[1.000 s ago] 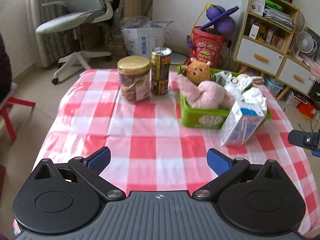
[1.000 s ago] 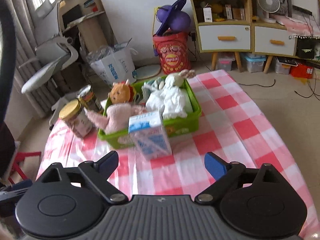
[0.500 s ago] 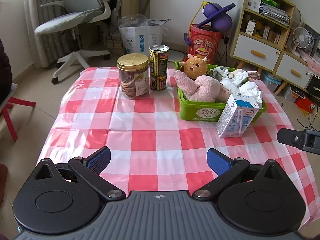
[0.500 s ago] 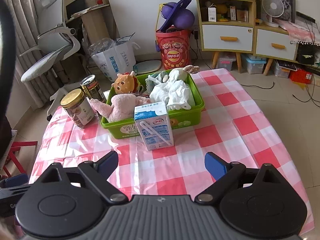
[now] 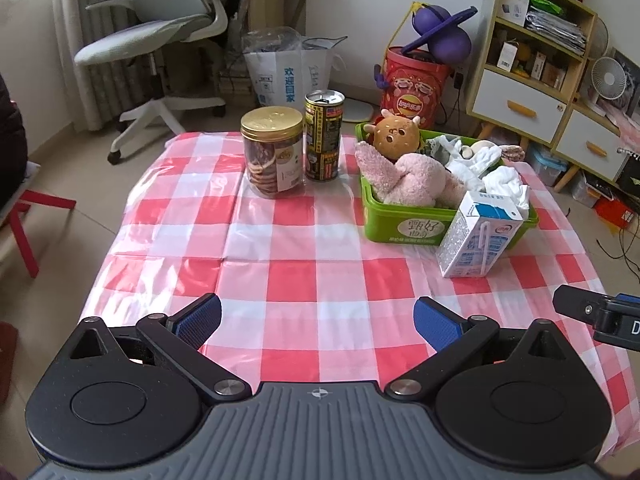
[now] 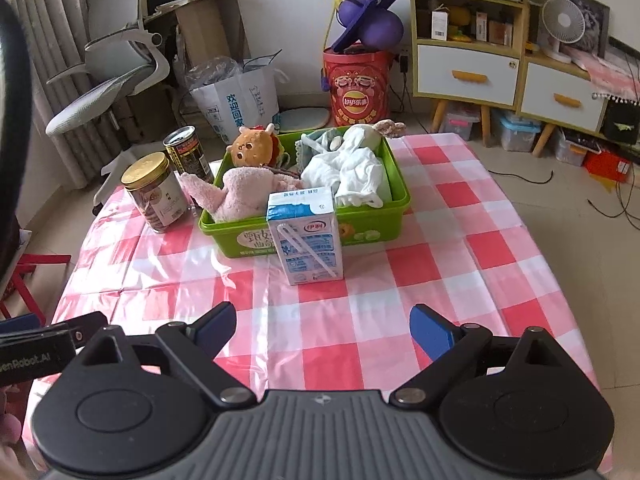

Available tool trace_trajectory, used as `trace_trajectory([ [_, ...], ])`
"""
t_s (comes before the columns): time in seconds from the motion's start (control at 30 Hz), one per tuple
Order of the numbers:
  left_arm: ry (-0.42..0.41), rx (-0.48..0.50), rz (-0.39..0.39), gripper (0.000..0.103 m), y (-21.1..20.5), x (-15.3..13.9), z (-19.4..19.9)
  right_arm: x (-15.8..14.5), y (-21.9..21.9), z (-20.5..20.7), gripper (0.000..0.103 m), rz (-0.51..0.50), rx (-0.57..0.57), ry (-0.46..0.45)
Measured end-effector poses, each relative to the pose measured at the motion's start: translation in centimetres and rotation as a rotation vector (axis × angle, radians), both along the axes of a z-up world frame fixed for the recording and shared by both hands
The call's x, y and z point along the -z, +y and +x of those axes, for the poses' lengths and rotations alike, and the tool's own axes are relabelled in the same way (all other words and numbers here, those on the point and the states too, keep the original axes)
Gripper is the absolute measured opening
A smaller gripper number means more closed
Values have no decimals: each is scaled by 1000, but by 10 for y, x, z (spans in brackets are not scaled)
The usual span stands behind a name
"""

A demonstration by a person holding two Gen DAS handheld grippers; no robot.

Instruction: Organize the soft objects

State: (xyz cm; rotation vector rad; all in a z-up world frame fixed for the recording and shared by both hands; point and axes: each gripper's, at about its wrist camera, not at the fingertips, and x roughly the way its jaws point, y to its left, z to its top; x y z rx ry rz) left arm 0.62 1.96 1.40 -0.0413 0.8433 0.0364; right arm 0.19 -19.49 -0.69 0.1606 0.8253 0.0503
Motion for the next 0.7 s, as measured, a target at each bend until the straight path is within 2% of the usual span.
trace_trajectory([
  [0.27,-15,39,-3,98,-9,-5,-4,-4,-2,-2,70,4,11,-16],
  [0.7,6,26,2,98,-10,0,-2,-4,0,-3,71,11,2,-13],
])
